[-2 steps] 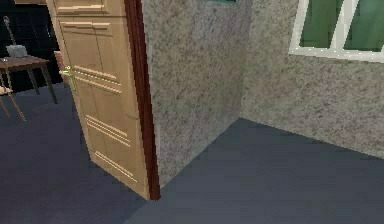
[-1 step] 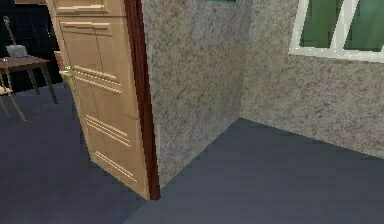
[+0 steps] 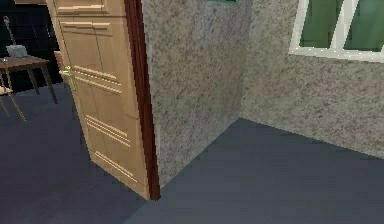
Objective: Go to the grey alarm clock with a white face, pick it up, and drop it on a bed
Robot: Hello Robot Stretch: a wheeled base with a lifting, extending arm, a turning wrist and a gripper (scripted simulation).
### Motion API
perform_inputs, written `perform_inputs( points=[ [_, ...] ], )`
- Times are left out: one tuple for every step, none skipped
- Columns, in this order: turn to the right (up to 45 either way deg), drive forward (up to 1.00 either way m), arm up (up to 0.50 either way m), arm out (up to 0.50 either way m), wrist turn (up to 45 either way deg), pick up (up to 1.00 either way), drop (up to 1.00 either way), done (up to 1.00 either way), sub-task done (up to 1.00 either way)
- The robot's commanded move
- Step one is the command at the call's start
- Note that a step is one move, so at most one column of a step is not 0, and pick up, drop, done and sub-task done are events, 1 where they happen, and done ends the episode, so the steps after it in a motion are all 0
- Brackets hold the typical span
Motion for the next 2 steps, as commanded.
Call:
perform_inputs(
  points=[
    [0.0, 0.00, 0.00, 0.00, 0.0, 1.00, 0.00, 0.00, 0.00],
    [0.0, 0.00, 0.10, 0.00, 0.0, 0.00, 0.00, 0.00, 0.00]
  ],
)
